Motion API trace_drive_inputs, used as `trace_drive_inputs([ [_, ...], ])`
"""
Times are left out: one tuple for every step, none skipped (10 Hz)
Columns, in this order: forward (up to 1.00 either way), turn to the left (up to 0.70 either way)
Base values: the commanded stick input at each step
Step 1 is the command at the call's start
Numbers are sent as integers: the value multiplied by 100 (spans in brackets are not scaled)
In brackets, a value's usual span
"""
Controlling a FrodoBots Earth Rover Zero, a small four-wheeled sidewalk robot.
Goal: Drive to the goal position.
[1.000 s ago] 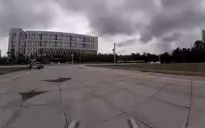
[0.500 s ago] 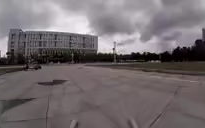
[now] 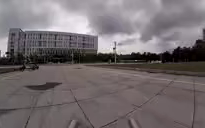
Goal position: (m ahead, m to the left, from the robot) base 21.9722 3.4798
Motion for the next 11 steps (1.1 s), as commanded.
trace_drive_inputs([
  [100, 40],
  [100, 40],
  [100, 6],
  [100, 0],
  [100, 0],
  [100, 0],
  [100, 0],
  [100, 0],
  [100, 23],
  [100, 40],
  [100, 33],
])
